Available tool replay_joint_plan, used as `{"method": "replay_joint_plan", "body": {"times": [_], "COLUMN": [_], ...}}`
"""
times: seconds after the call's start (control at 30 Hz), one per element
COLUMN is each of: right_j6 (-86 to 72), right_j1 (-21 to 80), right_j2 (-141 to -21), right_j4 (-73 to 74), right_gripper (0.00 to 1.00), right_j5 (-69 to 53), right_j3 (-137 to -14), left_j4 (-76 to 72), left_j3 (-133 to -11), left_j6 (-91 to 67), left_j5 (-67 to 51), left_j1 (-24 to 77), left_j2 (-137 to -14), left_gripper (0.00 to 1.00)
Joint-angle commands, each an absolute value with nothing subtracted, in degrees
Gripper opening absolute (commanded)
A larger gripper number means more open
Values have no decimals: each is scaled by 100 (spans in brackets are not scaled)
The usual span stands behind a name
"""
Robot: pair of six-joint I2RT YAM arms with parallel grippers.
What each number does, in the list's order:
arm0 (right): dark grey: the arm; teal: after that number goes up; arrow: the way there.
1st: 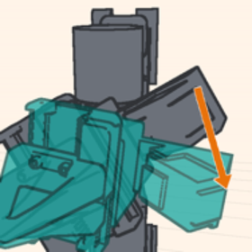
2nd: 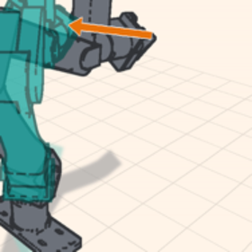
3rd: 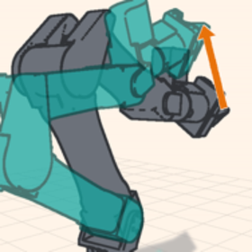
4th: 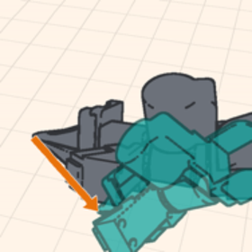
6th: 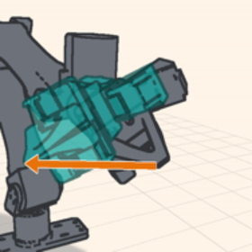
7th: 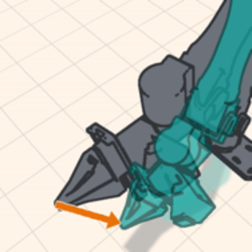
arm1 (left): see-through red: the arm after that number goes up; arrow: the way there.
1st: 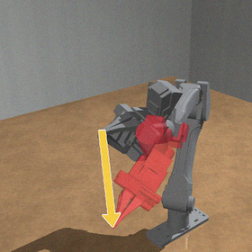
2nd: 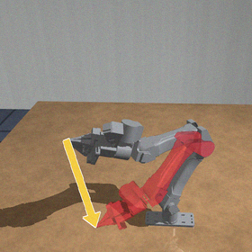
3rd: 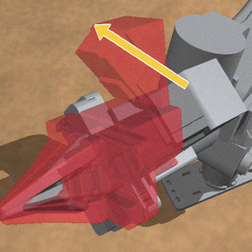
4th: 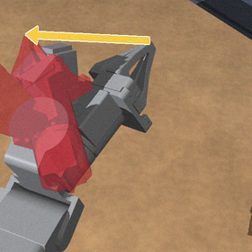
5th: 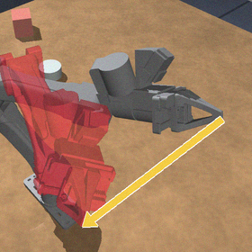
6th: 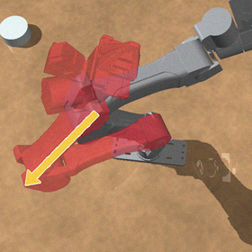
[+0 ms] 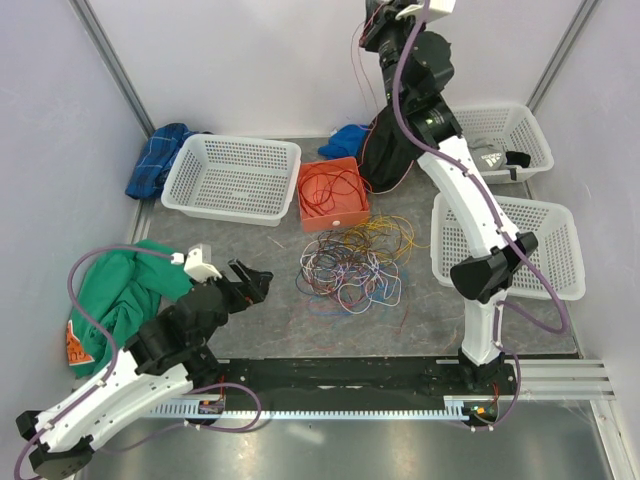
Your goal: Untangle the cables
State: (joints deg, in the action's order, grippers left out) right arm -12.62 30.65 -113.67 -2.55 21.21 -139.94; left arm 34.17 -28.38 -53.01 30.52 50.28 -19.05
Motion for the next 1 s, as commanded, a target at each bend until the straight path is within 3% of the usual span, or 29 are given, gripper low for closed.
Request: {"method": "replay_joint_plan", "body": {"times": [0.0, 0.47, 0.7, 0.97], "right_j6": [-1292, -1740, -2082, -2478], "right_j1": [3032, 3182, 3260, 3401], "right_j2": [-11548, -10705, -10714, -10459], "right_j4": [-791, -1925, -1995, -2645], "right_gripper": [0, 0, 0, 0], "right_j5": [2004, 1565, 1117, 826], "right_j3": [-13308, -9697, -9123, -9456], "left_j4": [3234, 3015, 2979, 2971], "left_j3": [-2830, -2795, -2742, -2707], "left_j6": [-5678, -5669, -5748, -5853], "left_j5": [2900, 2822, 2663, 2619], "left_j1": [5045, 5045, 5045, 5045], "left_j2": [-2100, -2101, -2109, -2083], "left_gripper": [100, 100, 100, 100]}}
